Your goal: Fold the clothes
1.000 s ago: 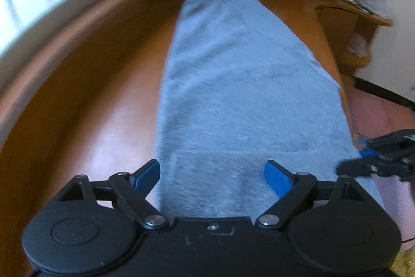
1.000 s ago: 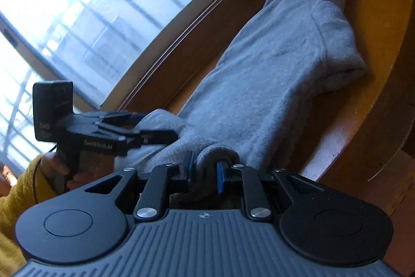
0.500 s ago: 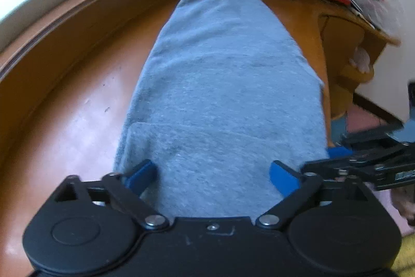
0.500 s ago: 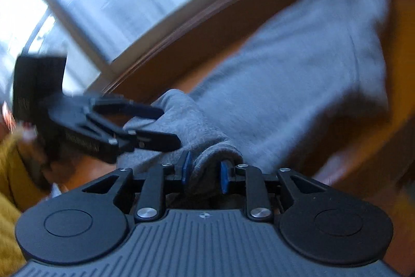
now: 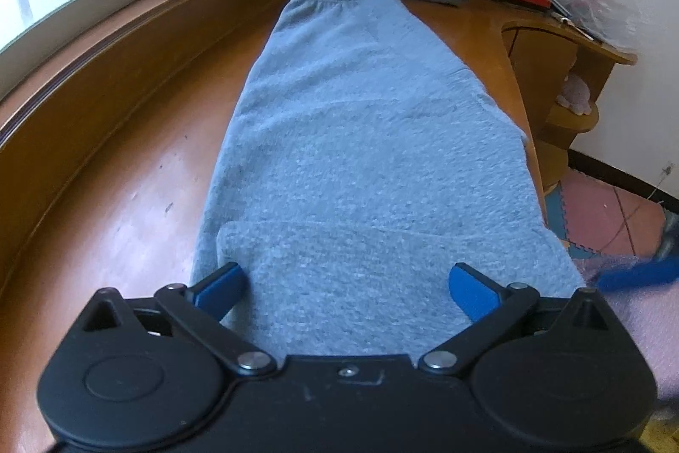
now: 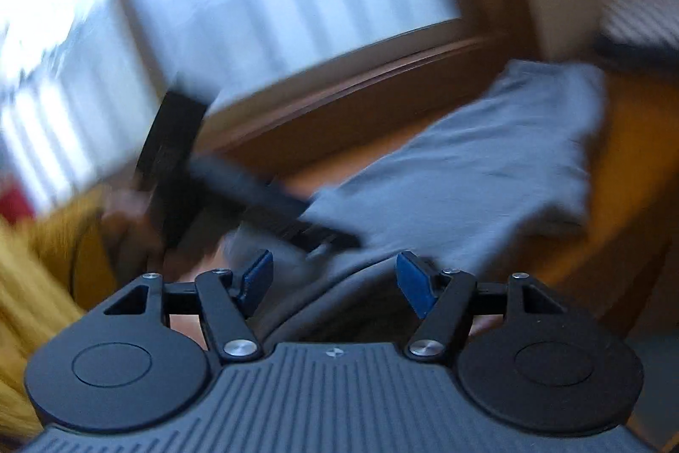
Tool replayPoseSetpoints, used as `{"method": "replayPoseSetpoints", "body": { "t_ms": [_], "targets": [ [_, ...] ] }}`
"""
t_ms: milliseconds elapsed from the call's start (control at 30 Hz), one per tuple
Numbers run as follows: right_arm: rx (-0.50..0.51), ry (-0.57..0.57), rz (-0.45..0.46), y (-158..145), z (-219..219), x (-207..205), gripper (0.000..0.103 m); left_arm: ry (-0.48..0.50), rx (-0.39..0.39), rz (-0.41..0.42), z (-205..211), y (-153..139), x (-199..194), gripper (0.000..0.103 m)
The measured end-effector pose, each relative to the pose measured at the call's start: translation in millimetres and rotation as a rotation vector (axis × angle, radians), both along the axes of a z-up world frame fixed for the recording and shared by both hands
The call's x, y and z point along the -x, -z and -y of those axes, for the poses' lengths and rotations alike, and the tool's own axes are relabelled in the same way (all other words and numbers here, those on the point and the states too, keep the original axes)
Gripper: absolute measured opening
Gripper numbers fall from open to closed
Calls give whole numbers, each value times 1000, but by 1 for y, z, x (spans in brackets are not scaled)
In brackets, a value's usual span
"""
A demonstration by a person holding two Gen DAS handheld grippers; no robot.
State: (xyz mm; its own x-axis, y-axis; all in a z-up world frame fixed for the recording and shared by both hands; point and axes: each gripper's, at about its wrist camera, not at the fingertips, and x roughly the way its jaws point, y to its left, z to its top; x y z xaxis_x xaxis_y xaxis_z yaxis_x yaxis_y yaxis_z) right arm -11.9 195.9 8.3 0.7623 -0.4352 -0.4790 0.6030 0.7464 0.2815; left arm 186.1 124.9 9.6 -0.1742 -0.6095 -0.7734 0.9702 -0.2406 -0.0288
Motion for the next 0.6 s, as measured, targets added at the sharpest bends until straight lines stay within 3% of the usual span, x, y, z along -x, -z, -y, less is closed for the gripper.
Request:
{"method": "replayPoseSetpoints", "body": {
  "t_ms": [67,100,133,233,367,600],
  "targets": [
    [11,3,-107,18,-7,-20,69,9,15,7,-1,0,0,103],
    [-8,21,-121,27,-7,-25,75,12,22,11,-2,0,0,103],
    [-45,54,-96,31,-5,-22,82,15,30,15,-3,0,0,103],
    [-95,131,-51,28,-8,-10,83,-6,41,2,-5,0,-2,103],
    [38,163,-125,7,-36,-10,83,-53,50,-4,-10,-3,0,103],
    [100,215,-151,-6,-61,2,83,-90,91,38,-30,-17,-4,103]
  ]
}}
